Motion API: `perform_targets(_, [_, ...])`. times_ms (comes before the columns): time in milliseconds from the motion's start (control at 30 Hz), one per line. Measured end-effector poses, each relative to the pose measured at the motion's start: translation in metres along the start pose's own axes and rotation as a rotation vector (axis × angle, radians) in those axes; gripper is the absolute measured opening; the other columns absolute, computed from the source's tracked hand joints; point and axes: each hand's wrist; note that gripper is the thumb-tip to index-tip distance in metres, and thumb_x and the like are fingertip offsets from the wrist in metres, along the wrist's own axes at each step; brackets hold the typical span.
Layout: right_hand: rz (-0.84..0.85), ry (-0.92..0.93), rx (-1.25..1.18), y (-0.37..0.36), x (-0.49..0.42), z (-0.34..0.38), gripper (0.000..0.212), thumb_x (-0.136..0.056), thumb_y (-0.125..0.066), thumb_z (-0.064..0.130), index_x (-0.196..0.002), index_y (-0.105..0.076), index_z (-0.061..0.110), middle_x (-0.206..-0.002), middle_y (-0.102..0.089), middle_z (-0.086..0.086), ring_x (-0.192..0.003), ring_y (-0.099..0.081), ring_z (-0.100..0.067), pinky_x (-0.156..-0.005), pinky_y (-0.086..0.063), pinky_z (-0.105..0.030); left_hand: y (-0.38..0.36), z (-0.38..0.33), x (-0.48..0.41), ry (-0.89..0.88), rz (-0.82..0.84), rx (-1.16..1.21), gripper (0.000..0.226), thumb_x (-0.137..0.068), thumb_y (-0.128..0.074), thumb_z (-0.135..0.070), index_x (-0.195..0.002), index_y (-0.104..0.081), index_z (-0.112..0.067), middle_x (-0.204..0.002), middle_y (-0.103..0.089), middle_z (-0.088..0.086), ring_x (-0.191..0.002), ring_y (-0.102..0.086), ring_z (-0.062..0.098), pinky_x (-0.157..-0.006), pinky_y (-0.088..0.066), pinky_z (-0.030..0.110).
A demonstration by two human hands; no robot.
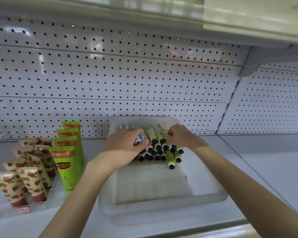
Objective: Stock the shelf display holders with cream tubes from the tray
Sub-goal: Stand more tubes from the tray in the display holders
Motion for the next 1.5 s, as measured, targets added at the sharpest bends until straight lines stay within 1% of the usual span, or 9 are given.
perform_targets(233, [-0.072, 0.052, -0.157, -0.001, 0.003, -0.006, 0.033, -0.079, -0.057, 0.002, -0.060, -0.032, 0.011, -0.057, -0.028, -0.002, -0.049, -0.025, -0.015, -0.047, -0.022, -0.021, -0.001, 0.005, 0.004, 0.016, -0.030, 0.068, 0.038, -0.096, -0.039, -0.044, -0.131, -0.044, -0.031, -0.127, -0.053, -0.008, -0.103, -0.049, 0.013, -0.076, -0.037, 0.026])
perform_targets(367, [-0.053, 0.075, -0.467, 0.004, 0.011, -0.014, 0.016, -0.083, -0.061, 0.006, -0.082, -0.057, -0.010, -0.069, -0.048, -0.008, -0.064, -0.046, -0.020, -0.063, -0.044, -0.028, -0.005, 0.013, 0.001, 0.043, -0.112, 0.261, 0.036, -0.094, -0.046, -0.039, -0.127, -0.051, -0.026, -0.126, -0.056, -0.010, -0.115, -0.050, 0.013, -0.094, -0.042, 0.032])
perform_targets(500, [-0.021, 0.169, -0.728, 0.009, 0.042, 0.003, 0.026, -0.084, -0.067, 0.011, -0.110, -0.063, 0.014, -0.097, -0.067, 0.005, -0.088, -0.063, -0.009, -0.075, -0.054, -0.020, -0.008, 0.007, -0.006, 0.043, -0.165, 0.527, 0.034, -0.094, -0.051, -0.031, -0.124, -0.056, -0.017, -0.117, -0.058, -0.011, -0.112, -0.052, 0.005, -0.090, -0.038, 0.021])
perform_targets(633, [-0.111, 0.277, -0.808, 0.001, 0.072, 0.019, 0.027, -0.079, -0.073, 0.010, -0.104, -0.066, 0.016, -0.098, -0.070, 0.007, -0.089, -0.065, -0.005, -0.074, -0.050, -0.014, -0.009, -0.005, -0.009, 0.021, -0.164, 0.805, 0.022, -0.091, -0.056, -0.028, -0.109, -0.065, -0.017, -0.107, -0.066, -0.007, -0.100, -0.060, 0.009, -0.092, -0.043, 0.026])
perform_targets(933, [-0.422, 0.340, -0.613, -0.022, 0.089, 0.032, 0.028, -0.077, -0.075, 0.013, -0.094, -0.057, 0.027, -0.100, -0.064, 0.001, -0.089, -0.061, -0.008, -0.074, -0.052, -0.020, -0.009, -0.013, 0.000, 0.081, -0.204, 1.087, 0.005, -0.087, -0.063, -0.016, -0.087, -0.065, -0.021, -0.096, -0.070, 0.003, -0.097, -0.065, 0.024, -0.088, -0.053, 0.036])
perform_targets(1067, [-0.387, 0.356, -0.635, -0.025, 0.091, 0.036, 0.030, -0.076, -0.076, 0.012, -0.096, -0.057, 0.026, -0.099, -0.062, 0.005, -0.091, -0.060, -0.005, -0.078, -0.053, -0.024, -0.008, -0.012, 0.004, 0.082, -0.226, 1.142, 0.008, -0.090, -0.059, -0.011, -0.094, -0.065, -0.013, -0.097, -0.068, 0.009, -0.089, -0.066, 0.020, -0.079, -0.057, 0.028])
perform_targets(1233, [-0.308, 0.291, -0.666, -0.012, 0.086, 0.025, 0.020, -0.083, -0.070, 0.024, -0.101, -0.064, 0.018, -0.099, -0.064, 0.009, -0.089, -0.060, -0.001, -0.075, -0.047, -0.011, -0.002, 0.001, 0.006, 0.102, -0.256, 1.179, 0.015, -0.092, -0.054, -0.009, -0.105, -0.060, -0.006, -0.097, -0.065, 0.007, -0.085, -0.065, 0.014, -0.072, -0.058, 0.025])
perform_targets(1400, [-0.254, 0.146, -0.640, 0.010, 0.046, -0.002, 0.013, -0.090, -0.058, 0.017, -0.101, -0.061, 0.024, -0.103, -0.063, 0.007, -0.098, -0.062, -0.016, -0.094, -0.050, -0.040, 0.005, 0.015, 0.007, 0.116, -0.334, 1.202, 0.016, -0.093, -0.052, -0.012, -0.108, -0.057, -0.008, -0.093, -0.062, 0.000, -0.082, -0.062, 0.006, -0.061, -0.056, 0.019])
perform_targets(1500, [-0.198, 0.114, -0.527, 0.008, 0.022, -0.004, 0.024, -0.090, -0.057, 0.015, -0.115, -0.058, 0.015, -0.115, -0.060, -0.001, -0.102, -0.057, -0.016, -0.088, -0.050, -0.031, 0.004, 0.019, 0.007, 0.102, -0.341, 1.200, 0.012, -0.093, -0.051, -0.012, -0.104, -0.056, -0.011, -0.093, -0.062, -0.001, -0.076, -0.064, 0.002, -0.060, -0.056, 0.019])
Point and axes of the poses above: each hand's wrist, its own x-axis away from the middle knuckle, its own y-axis out of the back of the hand, z = x × y
